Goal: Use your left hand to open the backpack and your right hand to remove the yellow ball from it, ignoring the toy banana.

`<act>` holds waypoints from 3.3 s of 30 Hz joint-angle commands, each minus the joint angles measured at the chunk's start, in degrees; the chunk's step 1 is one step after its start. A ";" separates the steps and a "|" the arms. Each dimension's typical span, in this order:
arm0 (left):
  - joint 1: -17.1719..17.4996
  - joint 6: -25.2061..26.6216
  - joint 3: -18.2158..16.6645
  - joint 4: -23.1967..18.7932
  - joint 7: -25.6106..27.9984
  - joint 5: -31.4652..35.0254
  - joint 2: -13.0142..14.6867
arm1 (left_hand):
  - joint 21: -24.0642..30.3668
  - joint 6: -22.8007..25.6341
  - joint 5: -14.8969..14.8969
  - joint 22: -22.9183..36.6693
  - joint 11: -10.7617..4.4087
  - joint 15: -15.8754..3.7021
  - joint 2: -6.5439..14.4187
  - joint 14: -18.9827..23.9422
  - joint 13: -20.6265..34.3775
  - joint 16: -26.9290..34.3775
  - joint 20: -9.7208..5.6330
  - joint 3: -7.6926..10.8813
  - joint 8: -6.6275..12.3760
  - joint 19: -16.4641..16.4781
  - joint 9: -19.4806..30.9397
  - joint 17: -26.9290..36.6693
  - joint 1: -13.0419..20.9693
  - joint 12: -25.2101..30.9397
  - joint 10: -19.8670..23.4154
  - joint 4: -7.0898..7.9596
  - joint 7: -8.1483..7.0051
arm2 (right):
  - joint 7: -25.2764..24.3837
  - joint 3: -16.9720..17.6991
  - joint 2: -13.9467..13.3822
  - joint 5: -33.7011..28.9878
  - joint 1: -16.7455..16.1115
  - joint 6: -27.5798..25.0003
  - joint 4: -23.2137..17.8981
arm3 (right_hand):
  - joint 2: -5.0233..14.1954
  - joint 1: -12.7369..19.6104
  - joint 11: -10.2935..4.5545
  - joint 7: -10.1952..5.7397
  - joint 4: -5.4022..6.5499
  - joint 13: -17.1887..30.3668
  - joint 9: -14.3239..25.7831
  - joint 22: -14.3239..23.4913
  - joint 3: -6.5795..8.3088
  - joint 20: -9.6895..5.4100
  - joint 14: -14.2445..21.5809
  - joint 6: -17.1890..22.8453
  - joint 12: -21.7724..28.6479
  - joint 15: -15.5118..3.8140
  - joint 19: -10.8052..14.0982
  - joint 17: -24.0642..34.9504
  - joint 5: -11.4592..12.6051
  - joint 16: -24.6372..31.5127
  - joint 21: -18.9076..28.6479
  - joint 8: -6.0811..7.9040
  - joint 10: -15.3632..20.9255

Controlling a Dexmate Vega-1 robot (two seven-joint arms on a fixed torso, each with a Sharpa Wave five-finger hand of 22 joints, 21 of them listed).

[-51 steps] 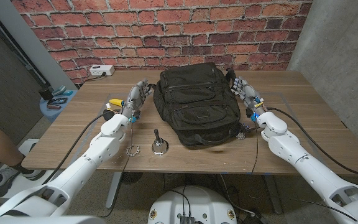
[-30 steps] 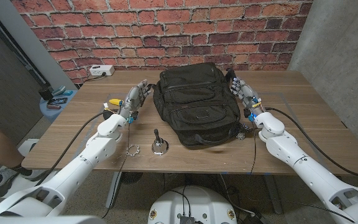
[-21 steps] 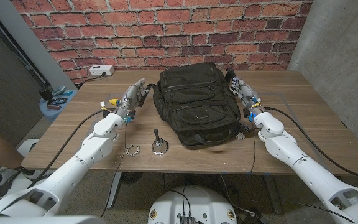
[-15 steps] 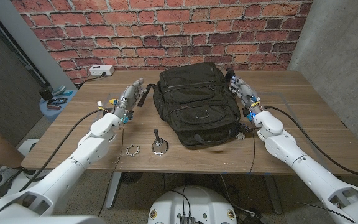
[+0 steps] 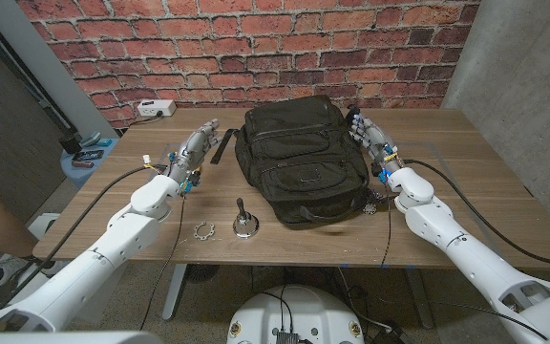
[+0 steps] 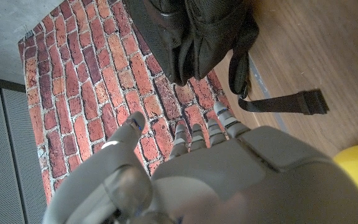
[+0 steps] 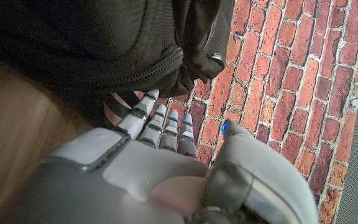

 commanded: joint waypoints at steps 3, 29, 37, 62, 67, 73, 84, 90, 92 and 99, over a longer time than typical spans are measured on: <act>4.44 0.65 -1.81 -7.71 2.85 3.90 4.28 | -0.32 0.78 0.49 0.30 0.04 0.24 -0.03 0.60 0.22 0.04 0.02 0.30 0.55 0.66 0.11 0.12 0.94 0.13 0.54 -0.82 0.19 | 0.84 0.00 0.42 0.15 0.32 1.15 0.85 | 0.20 0.65 0.54 0.49 -0.38 -0.04 0.07 0.29 0.09 -2.67 0.12 0.26 0.21 -0.79 0.75 0.11 0.12 0.39 -0.22 0.16 0.06; 10.90 3.48 -5.24 -18.49 11.04 19.24 9.70 | -2.19 9.98 4.93 0.44 -2.29 -1.61 -2.66 6.40 0.34 0.76 -0.18 -0.09 1.24 6.46 0.26 0.17 7.44 1.28 7.28 -5.17 1.55 | 0.88 0.36 1.23 0.03 0.47 3.46 1.72 | 0.39 0.94 0.56 0.59 -1.09 -0.13 0.02 0.30 0.30 -2.64 0.14 0.53 0.29 -0.76 0.91 -0.01 0.04 0.65 -0.46 0.18 0.33; 12.20 6.85 -6.19 -22.92 12.70 23.64 10.73 | -2.43 9.79 5.45 0.53 -2.28 -1.43 -2.86 7.62 0.52 0.93 0.34 -0.36 0.89 6.81 0.32 0.26 8.03 1.45 8.08 -5.12 1.27 | 1.35 0.33 1.27 0.03 0.80 3.75 2.31 | 0.46 0.98 0.63 0.57 -1.26 -0.16 0.01 0.30 0.35 -2.63 0.07 0.59 0.29 -0.78 0.96 -0.03 0.01 0.71 -0.53 0.18 0.35; 18.84 9.87 -9.81 -31.54 14.84 39.23 13.06 | -3.11 10.12 7.06 0.66 -3.42 -1.96 -4.50 9.44 1.23 0.90 0.41 -1.00 0.68 7.61 0.47 0.47 10.15 1.77 9.40 -5.41 0.61 | 1.27 1.75 0.27 0.97 -0.18 4.44 1.22 | 0.66 1.26 1.08 0.98 -1.91 -0.22 -0.01 0.31 0.59 -2.49 0.22 0.89 0.36 -0.42 1.21 -0.12 -0.08 0.98 -0.68 0.20 0.59; 20.03 9.24 -10.99 -32.07 14.64 40.95 13.01 | -3.21 10.04 7.19 0.67 -3.26 -2.00 -4.71 9.55 1.32 0.87 0.39 -1.09 0.62 7.66 0.49 0.50 10.41 1.73 9.34 -5.41 0.58 | 0.68 2.20 -0.07 1.05 -0.83 4.51 0.42 | 0.70 1.32 1.10 1.05 -2.04 -0.23 -0.02 0.31 0.65 -2.49 0.28 0.96 0.36 -0.48 1.28 -0.14 -0.09 1.04 -0.70 0.21 0.62; 22.28 7.42 -12.40 -32.50 16.32 44.40 12.01 | -3.43 12.60 7.76 0.73 -3.79 -2.45 -5.39 10.82 1.79 1.06 0.47 -1.57 1.46 8.53 0.64 0.58 11.63 2.43 11.13 -5.29 0.62 | 0.47 2.96 -0.50 1.38 -1.45 5.10 0.01 | 0.73 1.38 1.15 1.11 -2.18 -0.25 -0.02 0.31 0.70 -2.43 0.39 1.11 0.43 -0.42 1.35 -0.14 -0.11 1.13 -0.72 0.25 0.83; 25.67 7.65 -13.44 -35.63 17.48 50.60 9.32 | -3.62 15.23 8.19 0.75 -4.25 -3.17 -6.11 11.51 2.48 0.89 0.37 -2.27 2.14 9.76 0.82 0.55 12.89 3.43 13.58 -5.17 0.63 | 2.10 4.59 -2.22 3.11 -2.66 5.53 -0.62 | 0.76 1.51 1.49 1.53 -2.57 -0.28 -0.04 0.32 0.82 -2.31 0.50 1.62 0.52 -0.26 1.52 -0.18 -0.13 1.28 -0.79 0.36 1.15; 27.10 8.60 -13.83 -37.62 17.39 54.79 8.73 | -3.72 15.38 8.27 0.75 -4.41 -3.19 -6.28 11.59 2.67 0.82 0.33 -2.43 2.09 9.93 0.86 0.52 13.18 3.51 13.74 -5.15 0.61 | 2.45 5.53 -3.33 4.02 -3.76 5.25 -1.81 | 0.76 1.51 1.59 1.54 -2.67 -0.30 -0.05 0.32 0.84 -2.30 0.51 1.68 0.53 -0.25 1.56 -0.18 -0.14 1.33 -0.82 0.35 1.24; 27.45 8.93 -13.99 -38.07 16.98 55.30 8.43 | -3.76 15.40 8.30 0.75 -4.29 -3.18 -6.35 11.64 2.78 0.80 0.26 -2.53 2.05 10.07 0.88 0.51 13.32 3.53 13.75 -5.12 0.56 | 2.48 5.77 -3.70 4.19 -4.10 5.08 -2.18 | 0.77 1.54 1.85 1.58 -2.75 -0.31 -0.06 0.32 0.87 -2.27 0.57 1.73 0.53 -0.20 1.59 -0.18 -0.14 1.37 -0.83 0.35 1.25; 28.69 9.38 -14.46 -39.05 16.77 59.03 8.01 | -3.93 15.22 8.41 0.76 -4.35 -3.11 -6.51 11.81 3.07 0.75 0.24 -2.75 1.85 10.22 0.92 0.50 13.74 3.54 13.69 -5.07 0.42 | 2.48 6.42 -4.58 4.68 -5.00 4.57 -3.05 | 0.78 1.50 1.68 1.62 -2.85 -0.32 -0.07 0.32 0.88 -2.34 0.61 1.84 0.56 -0.13 1.69 -0.16 -0.15 1.44 -0.85 0.35 1.40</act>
